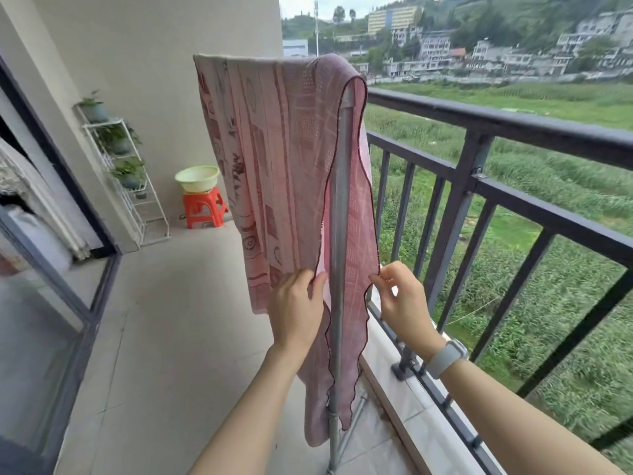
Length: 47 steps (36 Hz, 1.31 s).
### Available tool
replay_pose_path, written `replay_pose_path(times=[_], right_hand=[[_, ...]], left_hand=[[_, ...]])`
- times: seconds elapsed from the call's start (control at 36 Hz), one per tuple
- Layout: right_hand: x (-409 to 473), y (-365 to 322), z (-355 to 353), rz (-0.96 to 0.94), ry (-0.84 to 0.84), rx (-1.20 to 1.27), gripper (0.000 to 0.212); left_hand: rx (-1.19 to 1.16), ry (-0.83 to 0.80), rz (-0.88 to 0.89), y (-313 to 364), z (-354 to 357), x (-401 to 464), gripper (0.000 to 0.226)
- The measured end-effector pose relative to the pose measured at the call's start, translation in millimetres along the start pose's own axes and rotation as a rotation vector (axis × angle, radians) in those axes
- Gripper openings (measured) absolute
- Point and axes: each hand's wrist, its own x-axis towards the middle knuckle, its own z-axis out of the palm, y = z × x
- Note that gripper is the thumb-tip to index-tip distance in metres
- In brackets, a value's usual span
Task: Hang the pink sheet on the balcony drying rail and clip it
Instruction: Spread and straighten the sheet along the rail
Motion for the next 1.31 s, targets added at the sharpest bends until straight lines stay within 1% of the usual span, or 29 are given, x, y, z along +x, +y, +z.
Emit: replay_pose_path(times=[0.08,0.14,0.25,0.31,0.33,0.36,0.39,0.44,0.56,0.58,0.61,0.67,0.72,0.78,0.83,0.89,1.0,1.08,1.17,1.31], right_hand=[[-0.9,-0.9,1.8,-0.019,-0.019,-0.022,0.020],[0.0,-2.2,3.9,-0.023,-0.037,-0.037,0.020],[-2.9,-4.3,7.0,0.003,-0.097,-0.010,0.007],[-5.6,-5.7,8.2,0.049,-0.137,0.030,0.017],[-6.4,-6.3,9.2,0.074,-0.162,0.039,0.020],[-7.6,-6.5,11.1,0.094,-0.173,0.042,0.019],[-8.5,-8.3,12.7,0.113,-0.165,0.034,0.015],[-10.4,-11.3,16.5,0.119,-0.094,0.012,0.006],[-16.0,-22.7,22.2,0.026,0.065,0.047,0.004],[-15.5,-27.4,22.7,-0.014,0.096,0.055,0.002],[-13.9,-34.0,22.9,-0.064,0.116,0.058,0.001],[-6.8,-50.7,25.1,-0.182,0.128,0.059,0.003],[3.3,-70.0,32.0,-0.309,0.132,0.028,0.005],[14.4,-90.0,44.7,-0.414,0.136,-0.046,0.010],[24.2,-109.0,62.2,-0.491,0.124,-0.138,0.017],[33.5,-125.6,82.9,-0.517,0.094,-0.221,0.027],[64.2,-154.7,126.6,-0.400,0.051,-0.314,0.036],[98.6,-168.3,162.0,-0.358,0.040,-0.387,0.036],[136.6,-177.8,196.7,-0.327,0.028,-0.471,0.037],[190.4,-182.5,234.9,-0.307,-0.015,-0.641,0.040]], left_hand=[[0.028,-0.014,0.025,-3.4,-2.7,-1.4,0.029],[0.038,-0.070,0.001,-7.3,-1.4,-1.3,0.024],[0.049,-0.144,-0.045,-16.4,1.2,-9.0,0.019],[0.043,-0.149,-0.067,-19.1,0.1,-14.2,0.017],[0.041,-0.148,-0.074,-20.3,-0.3,-16.2,0.018],[0.040,-0.149,-0.078,-20.6,-0.5,-17.5,0.020],[0.040,-0.161,-0.079,-20.8,-0.5,-18.5,0.023],[0.042,-0.225,-0.067,-21.4,0.5,-20.7,0.028],[0.013,-0.402,0.028,-35.5,1.5,-19.2,0.022],[0.002,-0.454,0.038,-40.2,-0.2,-16.4,0.025],[0.002,-0.508,0.044,-45.7,-2.5,-12.4,0.032],[0.028,-0.594,0.056,-58.2,-8.5,-1.1,0.053],[0.073,-0.642,0.069,-70.0,-16.9,13.4,0.071],[0.108,-0.670,0.075,-82.7,-26.7,32.4,0.078],[0.145,-0.664,0.117,-99.0,-35.9,55.5,0.077],[0.171,-0.608,0.168,-118.7,-45.4,81.7,0.071],[0.207,-0.463,0.249,-153.7,-77.7,133.9,0.055],[0.216,-0.421,0.315,-180.3,-106.7,173.7,0.055],[0.217,-0.407,0.327,-205.0,-129.6,220.3,0.055],[0.209,-0.396,0.288,-229.0,-148.5,286.7,0.051]])
